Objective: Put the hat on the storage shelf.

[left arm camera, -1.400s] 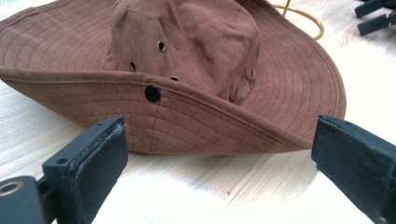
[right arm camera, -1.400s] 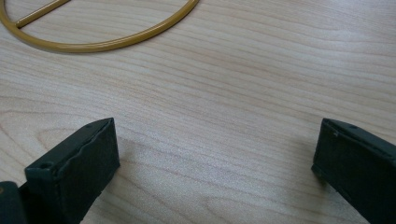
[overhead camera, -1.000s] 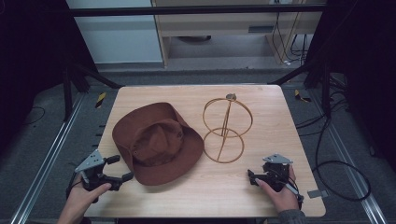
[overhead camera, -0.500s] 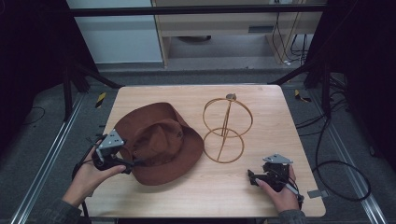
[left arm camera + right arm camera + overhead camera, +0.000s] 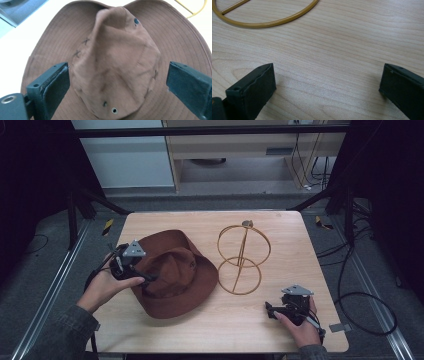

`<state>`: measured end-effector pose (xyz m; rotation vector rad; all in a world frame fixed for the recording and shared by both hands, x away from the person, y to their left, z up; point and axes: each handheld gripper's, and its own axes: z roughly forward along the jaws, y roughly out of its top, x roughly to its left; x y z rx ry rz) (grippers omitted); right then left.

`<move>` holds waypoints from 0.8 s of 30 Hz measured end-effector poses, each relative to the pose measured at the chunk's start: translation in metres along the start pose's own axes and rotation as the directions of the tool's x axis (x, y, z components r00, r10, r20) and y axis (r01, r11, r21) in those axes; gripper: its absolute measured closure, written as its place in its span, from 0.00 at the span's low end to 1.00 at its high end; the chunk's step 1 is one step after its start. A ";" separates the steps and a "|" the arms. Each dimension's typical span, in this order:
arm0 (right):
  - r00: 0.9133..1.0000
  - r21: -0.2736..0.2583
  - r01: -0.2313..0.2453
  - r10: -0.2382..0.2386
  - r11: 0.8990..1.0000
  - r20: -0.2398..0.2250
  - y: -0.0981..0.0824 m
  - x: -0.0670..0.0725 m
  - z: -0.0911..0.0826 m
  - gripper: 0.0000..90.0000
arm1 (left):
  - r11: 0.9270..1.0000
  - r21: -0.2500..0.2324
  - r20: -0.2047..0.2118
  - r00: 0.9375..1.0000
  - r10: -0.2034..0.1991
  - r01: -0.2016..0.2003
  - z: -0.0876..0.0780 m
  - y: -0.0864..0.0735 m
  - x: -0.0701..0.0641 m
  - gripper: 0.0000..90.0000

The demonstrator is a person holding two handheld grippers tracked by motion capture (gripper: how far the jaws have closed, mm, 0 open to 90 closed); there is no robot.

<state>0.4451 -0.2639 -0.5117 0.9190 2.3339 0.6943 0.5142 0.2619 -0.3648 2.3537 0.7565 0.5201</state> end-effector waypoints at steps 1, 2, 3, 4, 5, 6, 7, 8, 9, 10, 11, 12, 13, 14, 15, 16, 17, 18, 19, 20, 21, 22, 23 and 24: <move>1.000 0.000 0.000 0.000 1.000 -0.001 0.000 0.000 0.000 0.01 | 1.000 0.004 -0.003 1.000 -0.001 0.001 0.001 0.001 0.002 0.05; 1.000 0.000 0.000 0.000 1.000 -0.001 0.000 0.000 0.000 0.01 | 1.000 0.001 -0.003 1.000 -0.013 0.013 0.003 0.002 0.003 0.05; 1.000 0.000 0.000 0.000 1.000 -0.003 0.000 0.000 0.000 0.01 | 1.000 0.013 0.001 1.000 -0.014 0.014 0.006 0.003 0.004 0.05; 1.000 -0.001 0.001 -0.001 1.000 0.000 0.000 0.000 0.000 0.01 | 1.000 0.021 0.003 1.000 -0.015 0.015 0.009 0.003 0.005 0.05; 1.000 -0.001 0.000 0.000 1.000 -0.001 0.000 0.000 0.000 0.01 | 1.000 0.024 0.004 1.000 -0.013 0.013 0.012 0.004 0.005 0.05; 1.000 -0.001 0.000 0.000 1.000 -0.001 0.001 -0.001 0.001 0.01 | 0.999 0.034 0.003 1.000 -0.006 0.006 0.016 0.006 0.006 0.05; 1.000 0.000 0.000 0.000 1.000 -0.001 0.000 -0.001 0.001 0.01 | 1.000 0.029 0.008 1.000 -0.010 0.010 0.019 0.007 0.006 0.05; 1.000 -0.001 0.000 0.000 1.000 -0.001 0.000 -0.001 0.001 0.01 | 0.999 0.034 0.014 1.000 -0.008 0.008 0.022 0.009 0.007 0.05; 1.000 -0.001 0.000 0.000 1.000 -0.001 0.000 -0.001 0.001 0.00 | 0.999 0.037 0.016 1.000 -0.008 0.008 0.025 0.011 0.008 0.05; 1.000 -0.001 0.000 0.000 1.000 -0.001 0.000 -0.001 0.001 0.00 | 0.999 0.038 0.020 1.000 -0.011 0.010 0.029 0.012 0.008 0.05; 1.000 -0.001 0.000 0.000 1.000 -0.001 0.000 -0.001 0.001 0.01 | 0.999 0.041 0.017 1.000 -0.009 0.008 0.031 0.012 0.009 0.05; 1.000 -0.001 0.000 0.000 1.000 -0.001 0.000 -0.001 0.001 0.00 | 0.999 0.041 0.011 1.000 -0.012 0.012 0.034 0.013 0.010 0.05; 1.000 -0.001 0.001 -0.001 1.000 -0.001 0.000 -0.001 0.001 0.01 | 0.999 0.045 0.011 1.000 -0.022 0.021 0.038 0.013 0.012 0.06; 1.000 -0.001 0.001 -0.001 1.000 -0.001 0.000 -0.001 0.001 0.01 | 0.999 0.046 0.011 1.000 -0.029 0.028 0.041 0.013 0.014 0.06; 1.000 -0.001 0.000 0.000 1.000 -0.001 0.000 -0.001 0.001 0.01 | 0.998 0.052 0.014 0.999 -0.033 0.033 0.043 0.013 0.015 0.06; 1.000 -0.001 0.000 0.000 1.000 -0.001 0.000 -0.001 0.001 0.01 | 0.998 0.056 0.012 0.999 -0.035 0.034 0.045 0.013 0.016 0.06; 1.000 -0.001 0.000 0.000 1.000 -0.001 0.000 -0.001 0.001 0.01 | 0.998 0.053 0.014 0.999 -0.040 0.040 0.046 0.014 0.018 0.06; 1.000 -0.001 0.000 0.000 1.000 -0.001 0.000 -0.001 0.001 0.01 | 0.998 0.049 0.019 0.999 -0.046 0.045 0.048 0.015 0.019 0.06; 1.000 -0.001 0.000 0.000 1.000 -0.001 0.000 -0.001 0.001 0.00 | 0.998 0.052 0.028 0.999 -0.046 0.045 0.049 0.016 0.021 0.06; 1.000 -0.001 0.000 0.000 1.000 -0.001 0.000 -0.001 0.001 0.01 | 0.997 0.058 0.036 0.998 -0.045 0.043 0.051 0.016 0.023 0.06; 1.000 -0.001 0.001 -0.001 1.000 -0.001 0.000 -0.001 0.001 0.01 | 0.997 0.062 0.042 0.998 -0.046 0.043 0.053 0.017 0.024 0.06; 1.000 -0.001 0.000 0.000 1.000 -0.001 0.000 -0.001 0.001 0.01 | 0.996 0.078 0.050 0.998 -0.041 0.037 0.055 0.018 0.025 0.06; 1.000 -0.001 0.000 0.000 1.000 -0.001 0.000 -0.001 0.001 0.01 | 0.996 0.077 0.050 0.998 -0.041 0.037 0.058 0.018 0.026 0.07; 1.000 -0.001 0.000 0.000 1.000 -0.001 0.000 -0.001 0.001 0.01 | 0.996 0.078 0.045 0.998 -0.044 0.040 0.060 0.019 0.026 0.07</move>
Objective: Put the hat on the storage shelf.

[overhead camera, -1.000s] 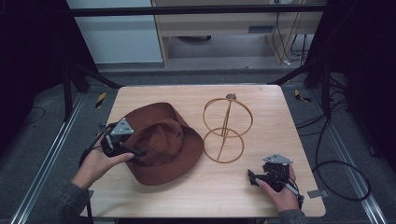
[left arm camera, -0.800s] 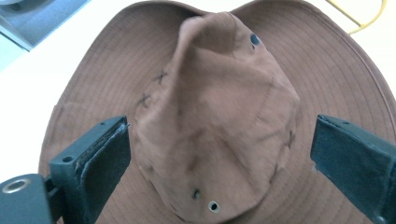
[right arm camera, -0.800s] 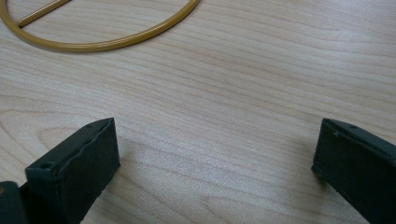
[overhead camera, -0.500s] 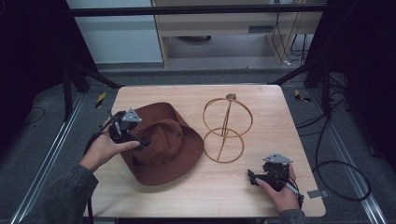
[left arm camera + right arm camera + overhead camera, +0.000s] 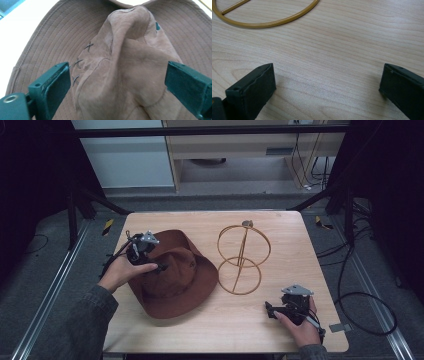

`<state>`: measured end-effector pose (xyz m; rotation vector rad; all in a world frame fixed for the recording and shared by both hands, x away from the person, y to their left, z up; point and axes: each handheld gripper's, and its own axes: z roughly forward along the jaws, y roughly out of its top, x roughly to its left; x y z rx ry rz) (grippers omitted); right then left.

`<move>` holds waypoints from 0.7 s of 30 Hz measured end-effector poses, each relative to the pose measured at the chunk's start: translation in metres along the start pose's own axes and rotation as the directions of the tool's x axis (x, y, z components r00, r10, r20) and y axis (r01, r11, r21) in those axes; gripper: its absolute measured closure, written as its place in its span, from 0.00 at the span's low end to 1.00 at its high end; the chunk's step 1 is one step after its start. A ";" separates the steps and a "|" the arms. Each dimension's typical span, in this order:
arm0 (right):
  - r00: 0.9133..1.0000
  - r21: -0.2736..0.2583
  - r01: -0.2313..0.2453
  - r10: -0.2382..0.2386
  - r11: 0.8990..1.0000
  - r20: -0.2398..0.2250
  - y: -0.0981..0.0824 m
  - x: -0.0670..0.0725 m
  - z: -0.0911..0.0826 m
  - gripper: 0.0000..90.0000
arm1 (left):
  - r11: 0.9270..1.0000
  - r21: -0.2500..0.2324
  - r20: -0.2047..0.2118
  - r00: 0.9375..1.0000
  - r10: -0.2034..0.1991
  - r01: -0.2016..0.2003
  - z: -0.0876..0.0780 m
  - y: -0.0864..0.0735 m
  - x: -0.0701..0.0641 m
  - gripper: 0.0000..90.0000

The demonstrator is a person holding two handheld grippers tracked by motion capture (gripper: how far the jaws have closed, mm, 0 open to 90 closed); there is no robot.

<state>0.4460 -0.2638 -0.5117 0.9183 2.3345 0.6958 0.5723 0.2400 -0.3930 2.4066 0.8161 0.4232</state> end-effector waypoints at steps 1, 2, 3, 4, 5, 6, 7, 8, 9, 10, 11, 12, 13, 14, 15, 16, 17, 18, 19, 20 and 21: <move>1.000 0.000 0.000 0.000 1.000 0.000 0.000 0.000 0.000 0.00 | 1.000 0.010 0.004 1.000 0.006 -0.006 0.003 0.000 0.000 0.08; 1.000 0.000 0.000 0.000 1.000 0.001 0.000 0.000 0.000 0.00 | 1.000 0.012 0.006 1.000 0.005 -0.005 0.006 0.000 0.000 0.08; 1.000 0.000 0.000 0.000 1.000 0.000 0.000 0.000 0.000 0.01 | 1.000 0.018 0.012 1.000 0.005 -0.005 0.008 -0.001 0.000 0.08; 1.000 0.000 0.000 0.000 1.000 0.001 0.000 0.000 0.000 0.01 | 0.999 0.031 0.020 1.000 0.009 -0.010 0.011 -0.001 0.000 0.08; 1.000 0.000 0.000 0.000 1.000 0.000 0.000 0.000 0.000 0.00 | 0.999 0.035 0.023 1.000 0.011 -0.012 0.014 -0.002 0.000 0.08; 1.000 0.000 0.000 0.000 1.000 0.000 0.000 0.000 0.000 0.01 | 0.999 0.045 0.039 0.999 0.004 -0.006 0.018 -0.003 0.001 0.09; 1.000 0.000 0.000 0.000 1.000 0.000 0.000 0.000 0.000 0.01 | 0.999 0.045 0.039 0.999 0.004 -0.006 0.018 -0.003 0.001 0.13; 1.000 0.000 0.000 0.000 1.000 0.000 0.000 0.000 0.000 0.00 | 0.999 0.048 0.048 0.999 -0.002 0.000 0.020 -0.003 0.002 0.13; 1.000 0.000 0.000 0.000 1.000 0.000 0.000 0.000 0.000 0.00 | 0.999 0.053 0.052 0.999 -0.004 0.001 0.021 -0.003 0.003 0.14; 1.000 0.000 0.000 0.000 1.000 0.000 0.000 0.000 0.000 0.01 | 0.999 0.052 0.052 0.999 -0.004 0.002 0.022 -0.003 0.004 0.16; 1.000 0.000 0.000 0.000 1.000 0.000 0.000 0.000 0.000 0.00 | 0.998 0.058 0.064 0.998 -0.005 0.001 0.023 -0.002 0.004 0.20; 1.000 0.000 0.000 0.000 1.000 0.001 0.000 0.000 0.000 0.00 | 0.998 0.061 0.065 0.998 -0.008 0.004 0.024 -0.002 0.005 0.22; 1.000 0.000 0.000 0.000 1.000 0.001 0.000 0.000 0.000 0.00 | 0.998 0.066 0.070 0.998 -0.007 0.002 0.025 -0.001 0.005 0.23; 1.000 0.000 0.000 0.000 1.000 0.001 0.000 0.000 0.000 0.00 | 0.997 0.074 0.078 0.997 -0.002 -0.004 0.026 0.000 0.005 0.26; 1.000 0.000 0.000 0.000 1.000 0.000 0.000 0.000 0.000 0.00 | 0.997 0.081 0.082 0.997 0.000 -0.007 0.027 0.001 0.005 0.29; 1.000 0.000 0.000 0.000 1.000 0.000 0.000 0.000 0.000 0.00 | 0.996 0.087 0.086 0.996 0.002 -0.009 0.028 0.002 0.006 0.31; 1.000 0.000 0.000 0.000 1.000 0.001 0.000 0.000 0.000 0.01 | 0.996 0.085 0.086 0.996 0.006 -0.014 0.028 0.003 0.006 0.33; 1.000 0.000 0.000 0.000 1.000 0.001 0.000 0.000 0.000 0.00 | 0.997 0.081 0.095 0.995 0.005 -0.013 0.029 0.003 0.006 0.36; 1.000 0.000 0.000 0.000 1.000 0.001 0.000 0.000 0.000 0.01 | 0.997 0.081 0.095 0.995 0.008 -0.016 0.028 0.004 0.005 0.40; 1.000 0.000 0.000 0.000 1.000 0.001 0.000 0.000 0.000 0.01 | 0.996 0.085 0.090 0.996 0.011 -0.019 0.028 0.004 0.005 0.44; 1.000 0.000 0.000 0.000 1.000 0.001 0.000 0.000 0.000 0.01 | 0.995 0.098 0.087 0.996 0.011 -0.020 0.028 0.003 0.005 0.51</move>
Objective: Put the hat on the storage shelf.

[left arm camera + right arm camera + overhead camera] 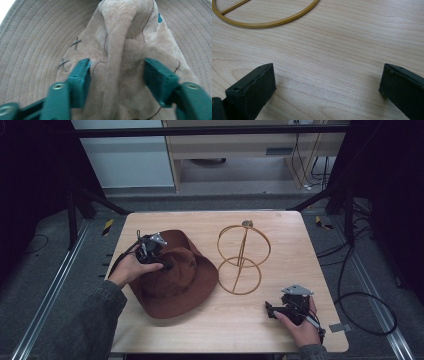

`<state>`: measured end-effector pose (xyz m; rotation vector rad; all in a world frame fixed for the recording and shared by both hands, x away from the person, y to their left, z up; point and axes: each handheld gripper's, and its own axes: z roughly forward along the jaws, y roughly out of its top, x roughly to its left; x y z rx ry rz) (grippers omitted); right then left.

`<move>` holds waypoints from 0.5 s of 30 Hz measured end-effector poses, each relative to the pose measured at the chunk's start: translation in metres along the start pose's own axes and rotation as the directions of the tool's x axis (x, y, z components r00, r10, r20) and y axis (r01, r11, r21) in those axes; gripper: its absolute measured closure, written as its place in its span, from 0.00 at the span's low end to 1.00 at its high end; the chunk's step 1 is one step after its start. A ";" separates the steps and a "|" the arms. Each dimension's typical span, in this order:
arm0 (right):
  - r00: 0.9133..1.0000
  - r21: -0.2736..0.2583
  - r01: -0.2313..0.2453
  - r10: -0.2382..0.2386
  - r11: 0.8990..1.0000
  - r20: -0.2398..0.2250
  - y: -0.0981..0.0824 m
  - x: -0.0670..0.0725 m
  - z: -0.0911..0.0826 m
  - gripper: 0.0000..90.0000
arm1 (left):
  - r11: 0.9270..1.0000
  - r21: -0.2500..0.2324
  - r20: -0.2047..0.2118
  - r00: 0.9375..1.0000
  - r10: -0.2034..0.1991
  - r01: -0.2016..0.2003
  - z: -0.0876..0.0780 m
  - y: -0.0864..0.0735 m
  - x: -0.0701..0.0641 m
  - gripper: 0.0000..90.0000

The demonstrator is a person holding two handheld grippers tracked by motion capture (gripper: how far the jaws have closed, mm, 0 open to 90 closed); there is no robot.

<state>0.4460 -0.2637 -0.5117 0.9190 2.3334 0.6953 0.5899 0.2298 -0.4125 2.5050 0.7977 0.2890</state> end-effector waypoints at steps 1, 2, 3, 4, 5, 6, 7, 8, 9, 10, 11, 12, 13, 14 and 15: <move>1.000 0.000 0.000 0.000 1.000 -0.001 0.000 0.000 0.000 0.01 | 1.000 0.014 -0.001 1.000 0.002 -0.002 0.000 -0.001 0.000 0.55; 1.000 0.000 0.001 -0.001 1.000 -0.001 0.000 0.000 0.000 0.00 | 1.000 0.023 -0.004 1.000 0.001 -0.001 0.000 -0.001 0.000 0.60; 1.000 0.000 0.001 -0.001 1.000 -0.001 0.000 0.000 0.000 0.00 | 1.000 0.025 -0.005 1.000 0.001 -0.001 -0.002 -0.001 0.001 0.66; 1.000 0.000 0.000 0.000 1.000 -0.001 0.000 0.000 0.000 0.01 | 1.000 0.020 0.000 1.000 -0.004 0.004 -0.003 0.000 0.001 0.72; 1.000 0.000 0.000 0.000 1.000 -0.001 0.000 0.000 0.000 0.01 | 1.000 0.015 0.002 1.000 -0.013 0.013 -0.005 0.000 0.000 0.77; 1.000 0.000 0.001 -0.001 1.000 0.000 0.000 0.000 0.000 0.00 | 1.000 0.018 0.001 1.000 -0.012 0.012 -0.005 0.001 0.001 0.82; 1.000 0.000 0.001 -0.001 1.000 0.000 0.000 0.000 0.000 0.01 | 1.000 0.028 0.000 1.000 -0.007 0.007 -0.006 0.003 0.000 0.87; 1.000 0.000 0.001 -0.001 1.000 0.000 0.000 0.000 0.000 0.00 | 0.999 0.038 0.000 1.000 -0.002 0.002 -0.007 0.003 0.000 0.90; 1.000 0.000 0.000 0.000 1.000 -0.001 0.000 0.000 0.000 0.01 | 0.999 0.044 0.005 1.000 0.000 0.000 -0.007 0.004 -0.001 0.94; 1.000 0.000 0.000 0.000 1.000 0.000 0.000 0.000 0.000 0.00 | 0.999 0.045 0.008 1.000 -0.003 0.002 -0.008 0.005 -0.002 0.97; 1.000 0.000 0.001 -0.001 1.000 -0.001 0.000 0.000 0.000 0.00 | 0.999 0.049 0.010 1.000 -0.002 0.001 -0.009 0.006 -0.002 0.98; 1.000 0.000 0.000 0.000 1.000 0.000 0.000 0.000 0.000 0.01 | 0.999 0.051 0.005 1.000 0.002 -0.003 -0.011 0.006 -0.003 0.98; 1.000 0.000 0.000 0.000 1.000 0.000 0.000 0.000 0.000 0.01 | 0.999 0.045 0.004 1.000 0.002 -0.002 -0.014 0.007 -0.004 0.98; 1.000 0.000 0.000 0.000 1.000 0.000 0.000 0.000 0.000 0.01 | 0.999 0.039 0.000 1.000 0.005 -0.005 -0.017 0.007 -0.005 0.98; 1.000 0.000 0.000 0.000 1.000 0.000 0.000 0.000 0.000 0.01 | 0.999 0.031 -0.001 1.000 0.006 -0.006 -0.021 0.007 -0.006 0.99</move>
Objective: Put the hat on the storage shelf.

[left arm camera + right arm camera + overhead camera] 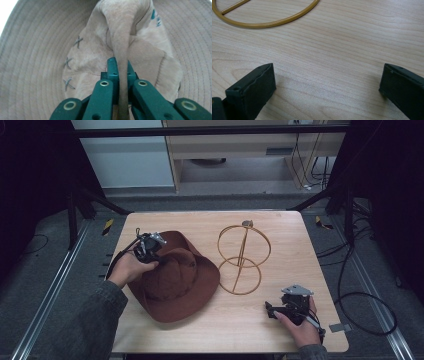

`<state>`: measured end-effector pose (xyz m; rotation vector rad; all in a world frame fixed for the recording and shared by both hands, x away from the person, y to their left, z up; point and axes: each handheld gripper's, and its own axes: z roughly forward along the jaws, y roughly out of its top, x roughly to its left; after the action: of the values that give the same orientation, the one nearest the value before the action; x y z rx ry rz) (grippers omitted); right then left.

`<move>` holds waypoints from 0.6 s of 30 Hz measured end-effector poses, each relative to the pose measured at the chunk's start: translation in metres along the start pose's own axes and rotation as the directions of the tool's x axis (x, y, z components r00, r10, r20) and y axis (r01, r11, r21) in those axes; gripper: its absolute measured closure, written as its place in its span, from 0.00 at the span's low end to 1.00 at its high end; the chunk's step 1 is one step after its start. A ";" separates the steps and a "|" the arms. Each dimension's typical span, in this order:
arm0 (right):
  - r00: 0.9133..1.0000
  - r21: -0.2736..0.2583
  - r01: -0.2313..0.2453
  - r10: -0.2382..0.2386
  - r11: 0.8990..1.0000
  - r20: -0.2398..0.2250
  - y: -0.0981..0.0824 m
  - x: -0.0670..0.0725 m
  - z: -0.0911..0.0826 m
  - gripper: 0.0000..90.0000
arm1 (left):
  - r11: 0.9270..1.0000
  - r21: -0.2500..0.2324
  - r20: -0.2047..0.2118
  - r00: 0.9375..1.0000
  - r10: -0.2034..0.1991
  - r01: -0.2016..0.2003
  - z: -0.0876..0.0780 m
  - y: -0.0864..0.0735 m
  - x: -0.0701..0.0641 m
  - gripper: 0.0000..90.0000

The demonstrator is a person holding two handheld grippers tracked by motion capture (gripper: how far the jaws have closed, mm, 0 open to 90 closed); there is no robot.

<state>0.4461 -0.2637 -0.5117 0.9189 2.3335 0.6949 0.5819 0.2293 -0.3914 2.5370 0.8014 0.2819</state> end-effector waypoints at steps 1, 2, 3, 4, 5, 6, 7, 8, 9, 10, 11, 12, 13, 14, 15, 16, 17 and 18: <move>1.000 0.000 0.000 0.000 1.000 0.000 0.000 0.000 0.000 0.01 | 1.000 -0.007 -0.003 1.000 0.005 -0.005 -0.004 0.000 -0.001 0.99; 1.000 0.000 0.000 0.000 1.000 0.000 0.000 0.000 0.000 0.00 | 1.000 -0.014 -0.010 1.000 0.007 -0.007 -0.008 -0.001 -0.003 0.99; 1.000 0.000 0.000 0.000 1.000 -0.001 0.000 0.000 0.000 0.01 | 1.000 -0.018 -0.019 1.000 0.013 -0.013 -0.013 -0.002 -0.004 0.99; 1.000 0.000 0.000 0.000 1.000 -0.001 0.000 0.000 0.000 0.00 | 0.999 -0.035 -0.028 1.000 0.012 -0.013 -0.019 -0.003 -0.006 0.99; 1.000 0.000 0.000 0.000 1.000 0.000 0.000 0.000 0.000 0.00 | 0.999 -0.047 -0.032 0.999 0.012 -0.013 -0.023 -0.004 -0.007 0.99; 1.000 0.000 0.000 0.000 1.000 0.000 0.000 0.000 0.000 0.00 | 0.998 -0.059 -0.032 0.999 0.011 -0.013 -0.028 -0.005 -0.008 0.99; 1.000 0.000 0.000 0.000 1.000 -0.001 0.000 0.000 0.000 0.00 | 0.998 -0.069 -0.038 0.999 0.012 -0.015 -0.032 -0.006 -0.010 0.99; 1.000 0.000 0.001 -0.001 1.000 -0.001 0.000 0.000 0.000 0.01 | 0.998 -0.066 -0.035 0.999 0.020 -0.022 -0.037 -0.006 -0.011 0.99; 1.000 0.000 0.000 0.000 1.000 0.000 0.000 0.000 0.000 0.00 | 0.997 -0.069 -0.034 0.999 0.022 -0.024 -0.040 -0.007 -0.012 0.99; 1.000 0.000 0.000 0.000 1.000 0.000 0.000 0.000 0.000 0.00 | 0.997 -0.073 -0.026 0.999 0.021 -0.023 -0.044 -0.007 -0.013 0.99; 1.000 0.000 0.001 -0.001 1.000 0.000 0.000 0.000 0.000 0.01 | 0.997 -0.073 -0.027 0.999 0.025 -0.027 -0.047 -0.007 -0.015 0.98; 1.000 0.000 0.001 -0.001 1.000 0.000 0.000 0.000 0.000 0.01 | 0.997 -0.073 -0.038 0.999 0.031 -0.034 -0.051 -0.008 -0.016 0.98; 1.000 0.000 0.000 0.000 1.000 0.000 0.000 0.000 0.000 0.00 | 0.997 -0.067 -0.043 0.998 0.040 -0.042 -0.054 -0.008 -0.016 0.99; 1.000 -0.001 0.001 -0.001 1.000 -0.002 0.000 0.000 0.000 0.00 | 0.997 -0.069 -0.040 0.998 0.041 -0.044 -0.057 -0.009 -0.017 0.98; 1.000 0.000 0.000 0.000 1.000 0.000 0.000 0.000 0.000 0.00 | 0.996 -0.075 -0.035 0.999 0.041 -0.043 -0.060 -0.010 -0.017 0.99; 1.000 0.000 0.000 0.000 1.000 0.000 0.000 0.000 0.000 0.00 | 0.996 -0.077 -0.032 0.999 0.043 -0.045 -0.062 -0.010 -0.018 0.99; 1.000 0.000 0.001 -0.001 1.000 -0.001 0.000 0.000 0.000 0.00 | 0.996 -0.076 -0.034 0.998 0.047 -0.050 -0.065 -0.012 -0.018 0.99; 1.000 -0.001 0.002 -0.002 1.000 -0.002 0.000 0.000 0.000 0.00 | 0.996 -0.080 -0.034 0.998 0.048 -0.050 -0.067 -0.013 -0.019 0.99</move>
<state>0.4461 -0.2638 -0.5117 0.9161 2.3354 0.6960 0.5386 0.2522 -0.3398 2.4842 0.7256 0.3647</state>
